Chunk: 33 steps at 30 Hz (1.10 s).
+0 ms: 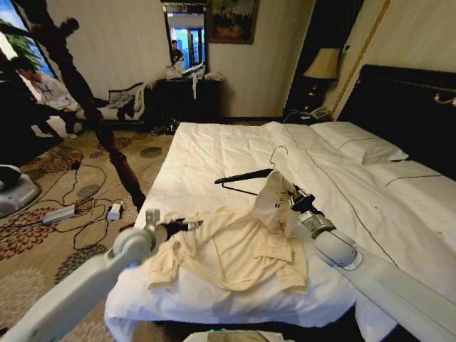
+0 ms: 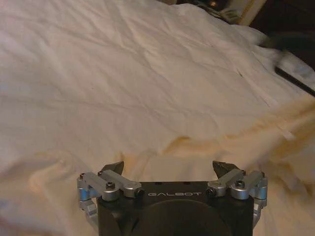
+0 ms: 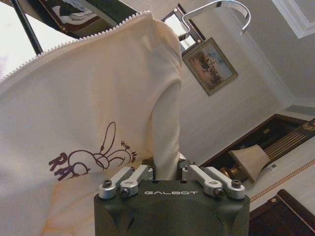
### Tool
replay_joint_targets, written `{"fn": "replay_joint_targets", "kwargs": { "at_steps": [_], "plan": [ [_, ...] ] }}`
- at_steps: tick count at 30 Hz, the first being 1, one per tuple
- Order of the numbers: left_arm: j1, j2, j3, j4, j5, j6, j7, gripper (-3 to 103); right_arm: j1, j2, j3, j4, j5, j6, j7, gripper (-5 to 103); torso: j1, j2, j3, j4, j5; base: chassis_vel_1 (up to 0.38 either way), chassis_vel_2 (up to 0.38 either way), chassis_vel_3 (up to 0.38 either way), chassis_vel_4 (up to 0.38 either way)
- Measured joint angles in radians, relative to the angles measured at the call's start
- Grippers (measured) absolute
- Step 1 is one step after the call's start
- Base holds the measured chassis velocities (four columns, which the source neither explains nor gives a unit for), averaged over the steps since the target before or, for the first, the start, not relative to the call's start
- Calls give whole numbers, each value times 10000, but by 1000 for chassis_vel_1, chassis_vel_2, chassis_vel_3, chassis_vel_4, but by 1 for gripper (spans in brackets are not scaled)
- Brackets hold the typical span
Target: Pick up the clothes from the bed and hang them on the clothes hanger.
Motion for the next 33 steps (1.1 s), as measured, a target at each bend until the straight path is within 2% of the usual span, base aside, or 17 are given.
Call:
{"fn": "replay_joint_targets", "kwargs": {
  "at_steps": [3,6,8,11,15,21,23,26,28,31,33],
  "plan": [
    [-790,-675,457,1018,-83,118,8,103,-64,-62,67,7,28,-4,22,19,1,0,0,1,1,0,0,0,0],
    [-1396,-1408,953,1911,181,174,144,98,-95,-124,97,1,79,-16,53,19,1,0,0,3,0,0,0,0,0],
    [-1431,-1465,989,1972,196,180,154,98,-97,-130,100,1,84,-17,56,19,1,0,0,2,-1,0,0,0,0],
    [-1557,-1913,1183,2613,534,219,284,97,-117,-212,129,-11,145,-38,82,19,1,0,0,3,1,0,0,0,0],
    [-1429,-1966,1191,2888,838,207,451,97,-105,-205,115,-92,152,-42,99,19,0,-1,0,8,-1,0,0,0,0],
    [-1276,-1926,1129,2921,863,205,509,97,-15,-132,-23,-112,317,-118,127,19,-1,0,-2,4,0,0,0,0,0],
    [-1242,-1927,1136,2955,906,181,530,94,6,-121,-41,-104,370,-133,143,19,-2,0,-2,4,1,0,0,0,0],
    [-1135,-1969,1142,3044,955,127,576,100,37,-144,-48,-54,498,-144,179,19,-1,0,-1,4,0,0,0,0,0],
    [-1119,-1979,1145,3065,956,116,594,98,39,-164,-48,-39,519,-146,189,19,-1,1,-1,3,0,0,0,0,0],
    [-1104,-2044,1181,3164,988,38,643,88,50,-200,-39,8,564,-150,218,19,-1,0,-2,4,0,0,0,0,0],
    [-1105,-2073,1200,3196,1019,7,651,88,50,-205,-38,22,575,-151,220,19,-1,0,-2,4,0,0,0,0,0]
  ]
}}
